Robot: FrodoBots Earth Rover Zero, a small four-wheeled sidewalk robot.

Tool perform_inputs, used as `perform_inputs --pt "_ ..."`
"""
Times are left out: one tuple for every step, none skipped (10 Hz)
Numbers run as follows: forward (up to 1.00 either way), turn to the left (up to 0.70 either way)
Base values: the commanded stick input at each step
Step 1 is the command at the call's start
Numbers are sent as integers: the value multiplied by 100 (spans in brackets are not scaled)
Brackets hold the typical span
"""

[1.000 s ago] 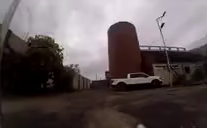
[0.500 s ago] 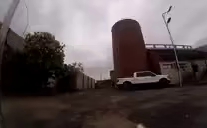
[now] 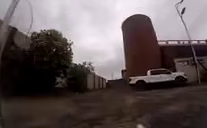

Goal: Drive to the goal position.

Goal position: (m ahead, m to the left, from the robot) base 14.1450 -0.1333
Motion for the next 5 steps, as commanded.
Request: perform_inputs --pt "100 0" --pt "100 0" --pt "100 0" --pt "100 0" --pt "100 0"
